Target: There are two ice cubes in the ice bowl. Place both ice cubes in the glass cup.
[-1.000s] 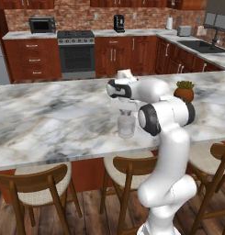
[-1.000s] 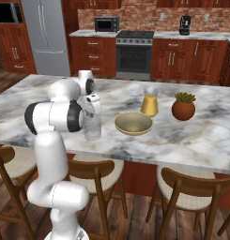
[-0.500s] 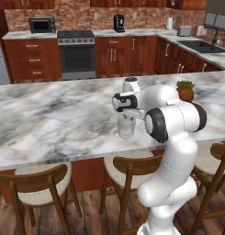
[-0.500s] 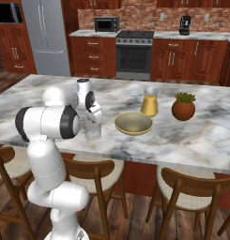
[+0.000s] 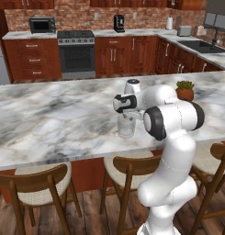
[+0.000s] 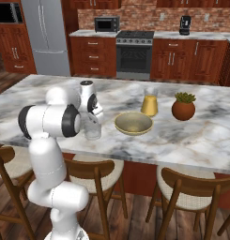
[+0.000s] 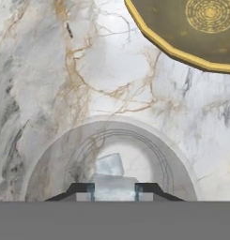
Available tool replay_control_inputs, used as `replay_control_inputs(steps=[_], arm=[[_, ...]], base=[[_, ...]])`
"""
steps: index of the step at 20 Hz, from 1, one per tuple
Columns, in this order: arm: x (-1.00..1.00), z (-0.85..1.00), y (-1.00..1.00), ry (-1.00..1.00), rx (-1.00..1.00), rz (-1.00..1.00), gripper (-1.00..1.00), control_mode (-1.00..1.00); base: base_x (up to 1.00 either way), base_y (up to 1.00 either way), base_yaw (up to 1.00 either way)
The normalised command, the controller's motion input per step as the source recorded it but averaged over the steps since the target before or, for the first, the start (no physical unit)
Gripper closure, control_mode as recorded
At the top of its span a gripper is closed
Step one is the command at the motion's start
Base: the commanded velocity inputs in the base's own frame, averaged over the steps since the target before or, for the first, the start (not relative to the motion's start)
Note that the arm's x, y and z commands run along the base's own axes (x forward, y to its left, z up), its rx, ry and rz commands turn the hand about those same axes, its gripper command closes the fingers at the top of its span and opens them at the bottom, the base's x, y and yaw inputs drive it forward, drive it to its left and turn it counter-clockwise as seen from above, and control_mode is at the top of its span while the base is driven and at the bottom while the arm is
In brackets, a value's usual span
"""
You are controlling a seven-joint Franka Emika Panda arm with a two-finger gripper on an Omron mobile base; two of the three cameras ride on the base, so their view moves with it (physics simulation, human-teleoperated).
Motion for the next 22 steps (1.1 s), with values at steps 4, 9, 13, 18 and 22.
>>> replay_control_inputs(steps=[4, 9, 13, 18, 22], arm=[[0.22, 0.00, 0.00, 0.00, 0.04, 0.00, 1.00, -1.00], [0.24, 0.00, 0.01, 0.00, 0.01, 0.00, 1.00, -1.00], [0.16, -0.18, 0.04, 0.00, 0.00, 0.00, 1.00, -1.00], [0.03, -0.17, 0.02, 0.00, 0.00, 0.00, 1.00, -1.00], [0.00, -0.02, 0.00, 0.00, 0.00, 0.00, 1.00, -1.00]], base=[[0.00, 0.00, 0.00], [0.00, 0.00, 0.00], [0.00, 0.00, 0.00], [0.00, 0.00, 0.00], [0.00, 0.00, 0.00]])
